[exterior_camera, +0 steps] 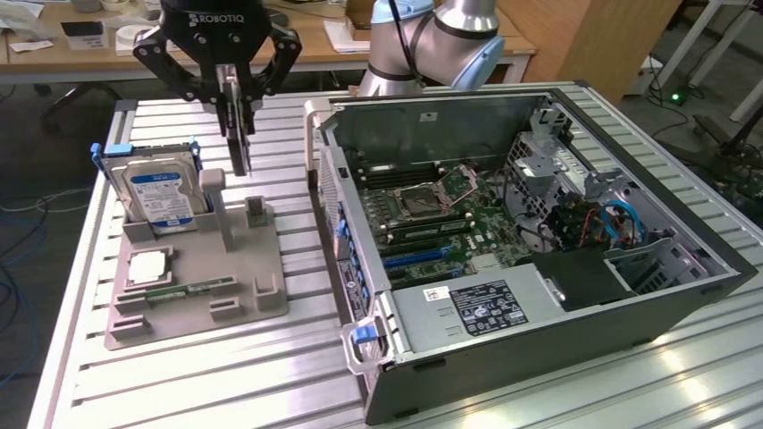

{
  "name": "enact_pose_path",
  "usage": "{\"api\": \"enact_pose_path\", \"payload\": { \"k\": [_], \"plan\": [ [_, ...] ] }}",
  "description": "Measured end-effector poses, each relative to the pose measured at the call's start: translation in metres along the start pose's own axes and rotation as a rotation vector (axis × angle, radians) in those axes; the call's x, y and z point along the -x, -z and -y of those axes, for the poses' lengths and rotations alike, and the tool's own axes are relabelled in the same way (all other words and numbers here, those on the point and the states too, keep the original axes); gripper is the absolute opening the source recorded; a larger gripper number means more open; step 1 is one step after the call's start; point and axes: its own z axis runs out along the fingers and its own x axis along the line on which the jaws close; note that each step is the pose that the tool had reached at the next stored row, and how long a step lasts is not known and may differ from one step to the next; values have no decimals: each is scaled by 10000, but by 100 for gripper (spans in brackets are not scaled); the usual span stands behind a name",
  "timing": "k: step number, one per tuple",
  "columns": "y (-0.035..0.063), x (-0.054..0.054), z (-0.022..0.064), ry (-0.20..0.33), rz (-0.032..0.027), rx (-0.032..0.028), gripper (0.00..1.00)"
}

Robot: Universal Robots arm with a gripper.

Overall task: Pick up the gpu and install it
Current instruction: 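Pick up the gpu and move the gpu toward the slot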

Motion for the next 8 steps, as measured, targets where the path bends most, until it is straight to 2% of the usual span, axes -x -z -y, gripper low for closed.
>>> {"api": "enact_pose_path", "payload": {
  "k": [8],
  "plan": [
    [-1,53,0,0,1,1,27]
  ]
}}
